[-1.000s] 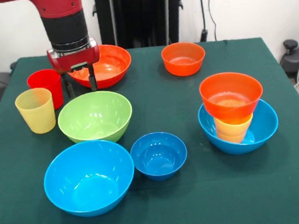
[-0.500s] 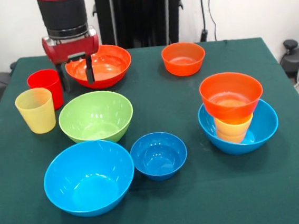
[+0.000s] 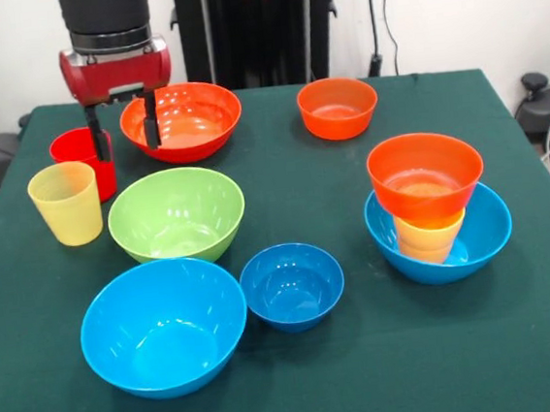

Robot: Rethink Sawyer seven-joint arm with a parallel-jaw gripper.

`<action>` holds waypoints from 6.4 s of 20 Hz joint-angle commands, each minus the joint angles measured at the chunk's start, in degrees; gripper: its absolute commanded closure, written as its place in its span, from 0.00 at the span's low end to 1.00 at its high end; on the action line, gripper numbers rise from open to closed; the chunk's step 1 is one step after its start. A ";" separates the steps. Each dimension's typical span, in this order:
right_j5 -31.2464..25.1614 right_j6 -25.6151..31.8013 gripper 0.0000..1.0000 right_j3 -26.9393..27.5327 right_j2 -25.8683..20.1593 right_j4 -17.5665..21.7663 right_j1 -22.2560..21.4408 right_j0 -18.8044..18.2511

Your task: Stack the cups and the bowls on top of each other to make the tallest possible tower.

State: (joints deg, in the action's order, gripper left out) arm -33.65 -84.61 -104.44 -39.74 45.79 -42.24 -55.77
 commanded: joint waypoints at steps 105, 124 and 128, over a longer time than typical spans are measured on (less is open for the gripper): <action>-24.68 -36.61 1.00 0.06 18.55 -8.11 -21.84 51.41; -4.32 -39.84 1.00 -5.28 22.18 -12.59 -15.00 51.45; -2.91 -39.13 1.00 -5.93 23.17 -11.70 -14.54 51.29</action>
State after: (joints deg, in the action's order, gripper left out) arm -39.58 -116.98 -105.58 -19.11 33.64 -60.00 -3.92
